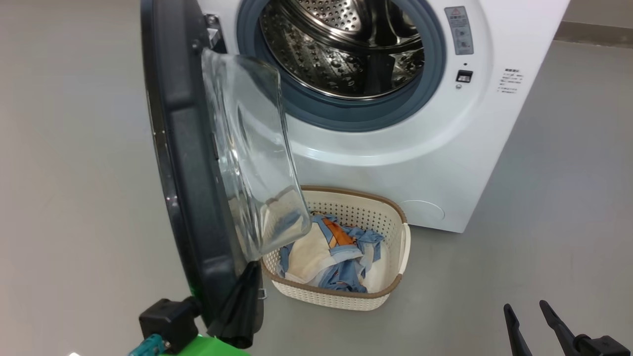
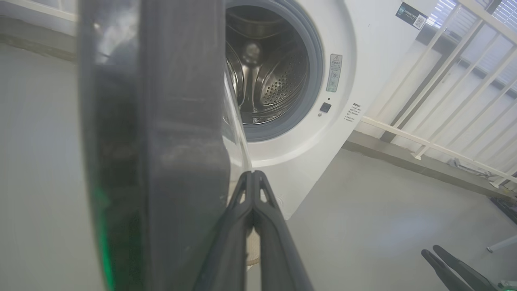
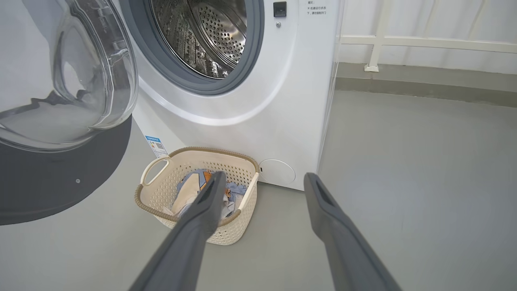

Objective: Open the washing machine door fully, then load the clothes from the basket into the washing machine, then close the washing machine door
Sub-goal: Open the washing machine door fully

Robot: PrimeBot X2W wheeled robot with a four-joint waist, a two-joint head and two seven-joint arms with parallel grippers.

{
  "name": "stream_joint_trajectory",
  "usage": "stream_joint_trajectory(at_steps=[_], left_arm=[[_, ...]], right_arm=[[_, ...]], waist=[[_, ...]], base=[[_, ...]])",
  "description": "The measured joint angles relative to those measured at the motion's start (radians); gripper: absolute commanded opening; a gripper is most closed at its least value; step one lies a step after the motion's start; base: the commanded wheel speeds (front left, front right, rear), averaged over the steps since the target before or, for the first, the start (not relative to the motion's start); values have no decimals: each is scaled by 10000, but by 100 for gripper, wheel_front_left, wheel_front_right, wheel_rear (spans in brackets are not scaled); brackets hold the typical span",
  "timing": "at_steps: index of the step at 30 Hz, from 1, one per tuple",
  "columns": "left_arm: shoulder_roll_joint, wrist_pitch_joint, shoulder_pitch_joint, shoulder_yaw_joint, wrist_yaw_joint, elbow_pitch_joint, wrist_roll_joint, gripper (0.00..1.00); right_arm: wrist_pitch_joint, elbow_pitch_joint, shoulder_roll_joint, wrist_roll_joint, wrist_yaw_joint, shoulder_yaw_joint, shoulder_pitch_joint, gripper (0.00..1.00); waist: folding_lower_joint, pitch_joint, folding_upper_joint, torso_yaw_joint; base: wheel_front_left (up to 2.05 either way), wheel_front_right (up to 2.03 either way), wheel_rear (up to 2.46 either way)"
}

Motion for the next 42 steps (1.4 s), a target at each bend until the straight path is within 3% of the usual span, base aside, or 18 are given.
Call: stream_joint_trajectory(at_steps=[11, 20, 42], left_arm=[[307, -140, 0, 965, 479, -21, 35, 0], [562, -616, -47, 2201, 846, 608, -151, 0], [1187, -2426, -2506, 4197, 725, 6038, -836, 0]], right_arm=[[0, 10, -2, 15, 0, 50, -22, 100], [0, 36, -25, 82, 0, 86, -21, 100], [0, 180, -372, 88, 0, 443, -13, 100]], waist=[[0, 119, 0, 515], [0, 13, 0, 552], [0, -78, 0, -147]], base=[[0, 0, 0], [0, 0, 0], [0, 0, 0]])
